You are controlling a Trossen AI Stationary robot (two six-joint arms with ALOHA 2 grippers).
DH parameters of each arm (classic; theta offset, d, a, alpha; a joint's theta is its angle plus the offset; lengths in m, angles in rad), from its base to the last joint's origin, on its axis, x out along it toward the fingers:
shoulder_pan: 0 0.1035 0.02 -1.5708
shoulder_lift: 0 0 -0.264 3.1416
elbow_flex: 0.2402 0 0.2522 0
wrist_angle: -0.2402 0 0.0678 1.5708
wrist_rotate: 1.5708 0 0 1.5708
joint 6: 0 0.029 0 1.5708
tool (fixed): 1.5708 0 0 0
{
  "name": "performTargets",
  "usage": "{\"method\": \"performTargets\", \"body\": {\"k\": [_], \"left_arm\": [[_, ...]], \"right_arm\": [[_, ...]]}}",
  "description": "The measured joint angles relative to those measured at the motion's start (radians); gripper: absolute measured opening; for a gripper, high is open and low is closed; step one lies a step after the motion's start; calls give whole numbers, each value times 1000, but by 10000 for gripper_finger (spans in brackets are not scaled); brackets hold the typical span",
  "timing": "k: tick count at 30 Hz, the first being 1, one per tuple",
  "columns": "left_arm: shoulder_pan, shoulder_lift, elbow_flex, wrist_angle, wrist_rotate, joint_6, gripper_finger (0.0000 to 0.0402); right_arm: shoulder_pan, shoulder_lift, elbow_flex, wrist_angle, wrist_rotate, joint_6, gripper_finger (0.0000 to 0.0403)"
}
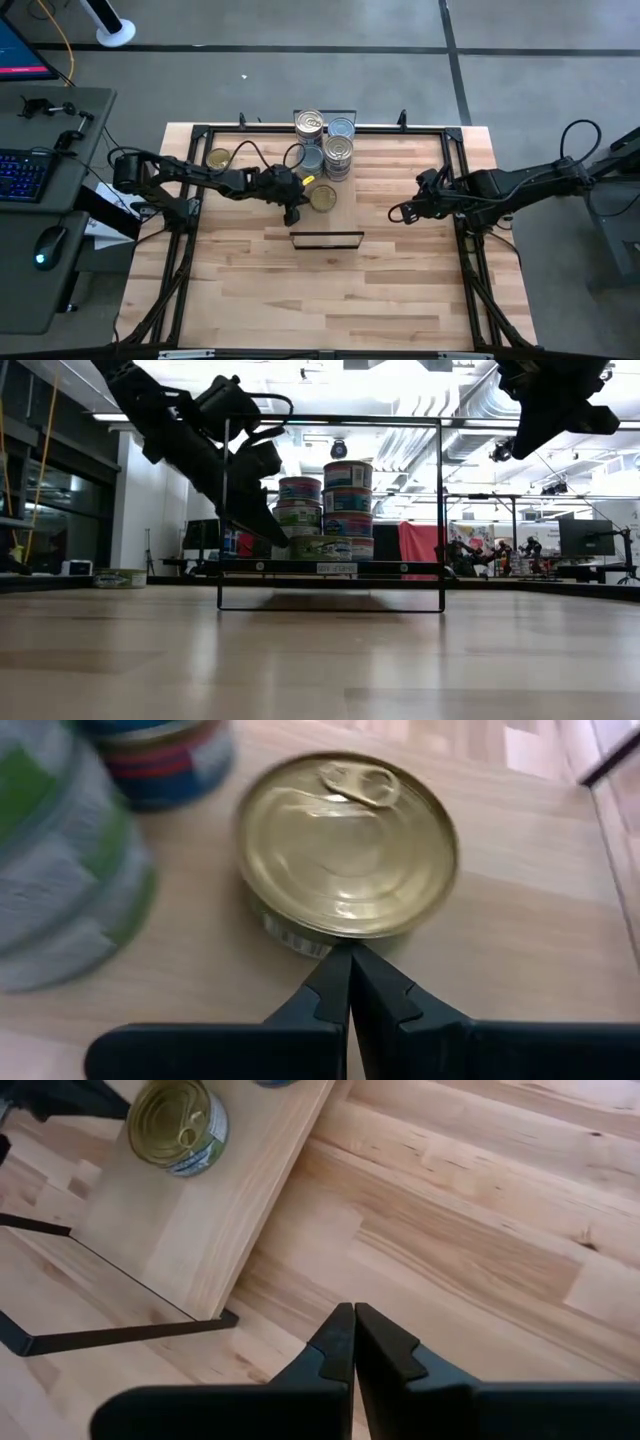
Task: Stack canned seafood by type on shelf
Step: Put the green tuna can on the shelf, then move the green tuna can to the bottom middle of the table
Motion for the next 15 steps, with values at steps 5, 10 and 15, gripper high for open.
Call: {"method": "performTargets", "body": {"k": [5, 10, 15], "left_arm": [[24, 0, 0, 6, -48, 0, 0], [33, -49, 0, -58, -59, -15, 0], [21, -252, 0, -333, -167, -48, 0]], "right_arm": [[0, 0, 0, 7, 2, 0, 0], [0, 0, 0, 13, 0, 2, 0], [1, 0, 0, 14, -3, -7, 0]]}}
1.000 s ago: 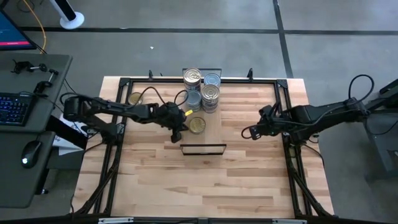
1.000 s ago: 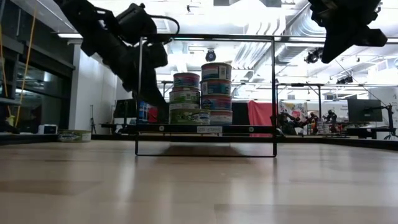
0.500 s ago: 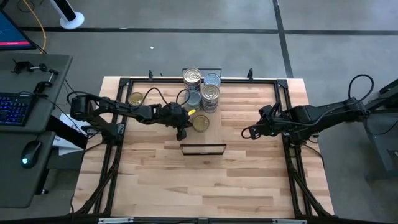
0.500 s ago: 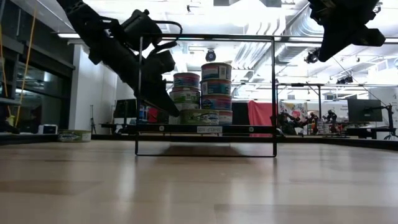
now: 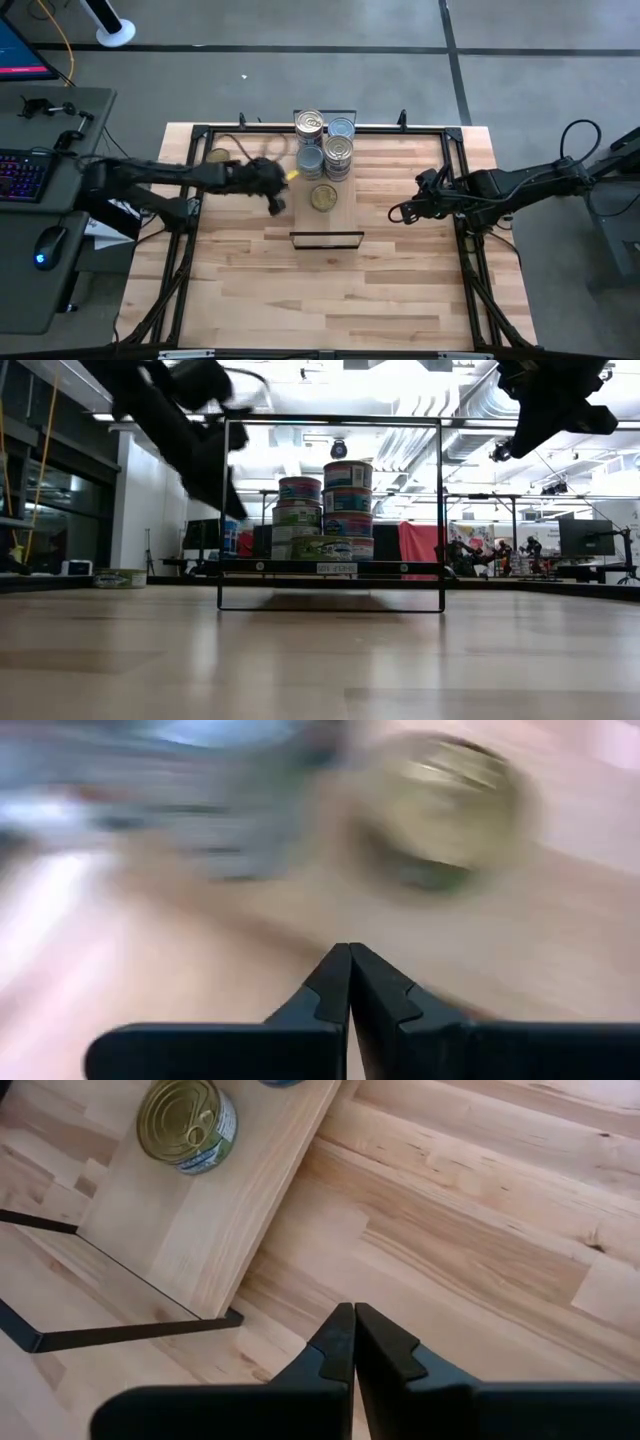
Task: Stack canned seafood by type on shelf
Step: Move the green tuna can to the bottom middle of the table
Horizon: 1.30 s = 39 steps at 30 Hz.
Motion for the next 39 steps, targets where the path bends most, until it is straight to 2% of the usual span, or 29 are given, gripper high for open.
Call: {"method": "performTargets", "body": {"k": [1, 4, 6, 11, 17, 20, 26, 31, 35, 39], "left_arm": [[4, -50, 0, -43, -88, -33, 0], [36, -180, -28, -110, -435, -173, 0], [103, -230, -81, -125, -564, -312, 0], [247, -232, -202, -125, -568, -625, 0], [294, -180, -261, -196, -737, -919, 0], [312, -154, -260, -205, -818, -959, 0], [362, -52, -260, -203, -818, -955, 0], [371, 38, -260, -203, -726, -1042, 0], [339, 79, -255, -204, -684, -1062, 0], [252, 67, -254, -233, -630, -1062, 0]], "right_arm": [[0, 0, 0, 0, 2, 0, 0], [0, 0, 0, 4, 4, -2, 0], [0, 0, 0, 5, 9, -2, 0], [0, 0, 0, 8, 10, 6, 0], [0, 0, 0, 37, 1, 9, 0], [0, 0, 0, 53, 1, 9, 0], [0, 0, 0, 55, -1, 9, 0], [0, 0, 0, 55, -1, 7, 0], [0, 0, 0, 54, -1, -3, 0], [0, 0, 0, 53, -1, -43, 0]]}}
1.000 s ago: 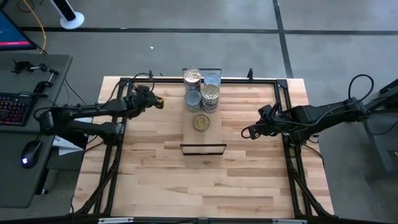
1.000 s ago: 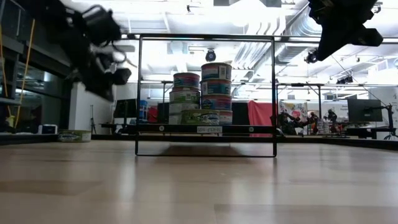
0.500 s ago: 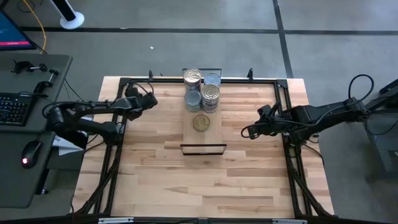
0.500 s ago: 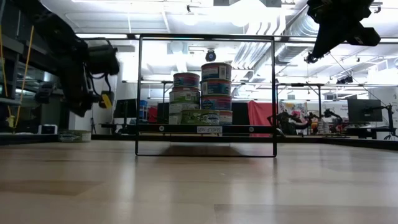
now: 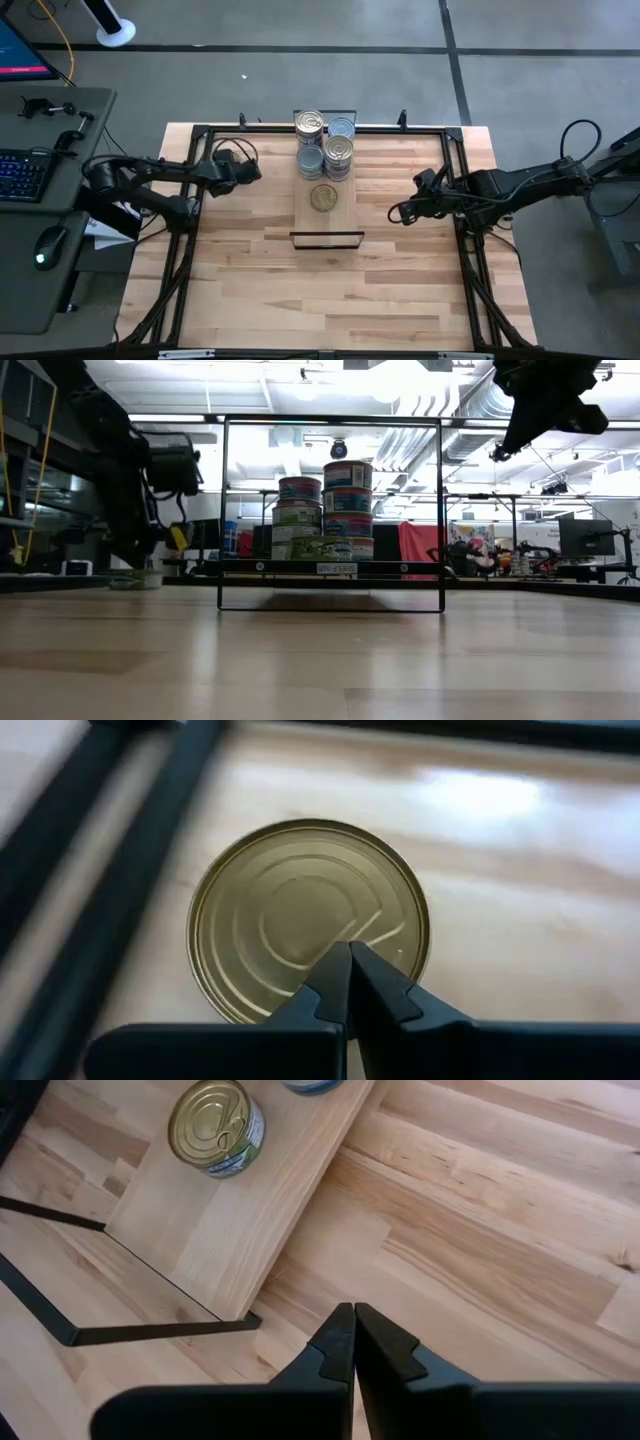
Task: Stack canned seafood by type on shelf
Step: Move the green tuna can to the bottom middle of the table
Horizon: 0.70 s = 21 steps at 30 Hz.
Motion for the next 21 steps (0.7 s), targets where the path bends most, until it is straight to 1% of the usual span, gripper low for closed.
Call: {"method": "performTargets", "body": {"k": [6, 8, 11, 14, 17, 19, 21], "left_arm": [[-200, -82, 0, -58, 145, 25, 0], [-286, -119, 0, -86, 211, 32, 0], [-417, -177, 1, -132, 341, 19, 0], [-558, -225, 1, -145, 478, -57, 0], [-704, -250, -3, -126, 597, -165, 0], [-804, -251, -4, -102, 645, -236, 0], [-911, -244, -4, -66, 666, -296, 0]], "right_arm": [[0, 0, 0, -1, 3, -58, 0], [0, 0, 0, -1, 3, -67, 0], [0, 0, 0, -5, -1, -93, 0], [0, 0, 0, -5, -26, -116, 0], [0, 0, 0, -4, -65, -118, 0], [0, 3, 0, 3, -107, -130, 0], [0, 18, 0, 37, -161, -163, 0]]}}
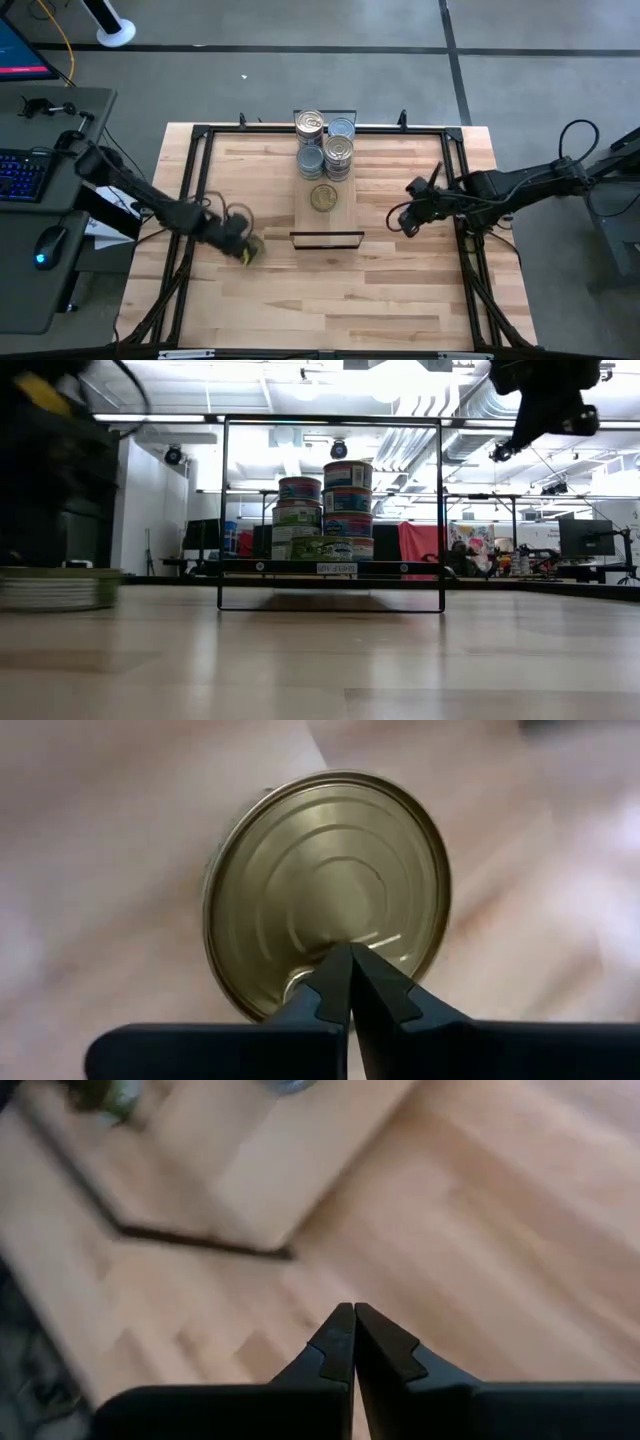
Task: Stack canned seafood by type on shelf
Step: Move the green tuna can to the bottom middle of the table
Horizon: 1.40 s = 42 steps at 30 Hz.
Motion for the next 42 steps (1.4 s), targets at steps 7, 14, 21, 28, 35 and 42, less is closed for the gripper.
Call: {"method": "performTargets", "body": {"k": [7, 14, 21, 28, 35, 42], "left_arm": [[-310, 67, -5, 252, -126, -92, 0], [-432, 273, 104, 347, -224, 11, 0], [-459, 510, 225, 481, -325, 370, 0], [-415, 692, 304, 807, -431, 805, 0], [-368, 695, 458, 680, -434, 1163, 0], [-448, 577, 438, 402, -596, 954, 0]], "right_arm": [[72, 205, 0, 259, -244, -200, 0], [269, 407, 0, 483, -285, -89, 0], [464, 496, 0, 652, -56, 321, 0], [532, 631, 0, 900, 50, 433, 0], [470, 805, 147, 951, 28, 267, 0], [402, 998, 405, 796, 0, -55, 0]]}}
